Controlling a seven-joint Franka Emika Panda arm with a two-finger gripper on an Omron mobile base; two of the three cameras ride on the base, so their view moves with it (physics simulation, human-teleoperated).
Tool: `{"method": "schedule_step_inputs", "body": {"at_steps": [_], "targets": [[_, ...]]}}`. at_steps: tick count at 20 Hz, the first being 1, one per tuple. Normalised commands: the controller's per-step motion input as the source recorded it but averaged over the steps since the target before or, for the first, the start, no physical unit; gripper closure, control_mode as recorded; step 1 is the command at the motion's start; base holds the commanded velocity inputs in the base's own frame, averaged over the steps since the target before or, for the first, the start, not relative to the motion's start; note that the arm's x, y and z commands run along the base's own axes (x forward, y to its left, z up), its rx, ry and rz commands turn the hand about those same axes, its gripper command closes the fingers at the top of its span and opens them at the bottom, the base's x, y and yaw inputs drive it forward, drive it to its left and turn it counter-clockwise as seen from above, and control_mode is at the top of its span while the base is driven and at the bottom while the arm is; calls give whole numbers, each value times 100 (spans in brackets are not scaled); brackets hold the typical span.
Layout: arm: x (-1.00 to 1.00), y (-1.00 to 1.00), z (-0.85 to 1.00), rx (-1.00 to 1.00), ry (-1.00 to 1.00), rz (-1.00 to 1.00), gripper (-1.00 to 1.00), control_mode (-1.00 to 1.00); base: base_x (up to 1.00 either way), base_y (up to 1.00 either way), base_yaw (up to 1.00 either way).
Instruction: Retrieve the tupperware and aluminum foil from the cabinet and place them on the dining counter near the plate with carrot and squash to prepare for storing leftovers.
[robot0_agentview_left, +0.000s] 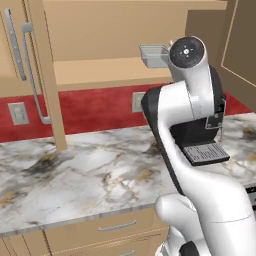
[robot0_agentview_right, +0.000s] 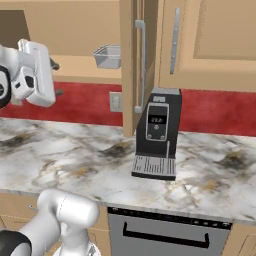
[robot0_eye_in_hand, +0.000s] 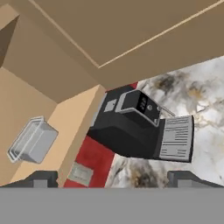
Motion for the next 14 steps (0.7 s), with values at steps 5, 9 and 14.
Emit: {"method": "schedule_step_inputs", "body": {"at_steps": [5,9,14], "targets": [[32,-9,0,-28,0,0,-100,-100,0,0,0],[41,-12,0,-22,0,0,-100,-100,0,0,0],[39,-12,0,-11,1,0,-100,-100,0,0,0]]}}
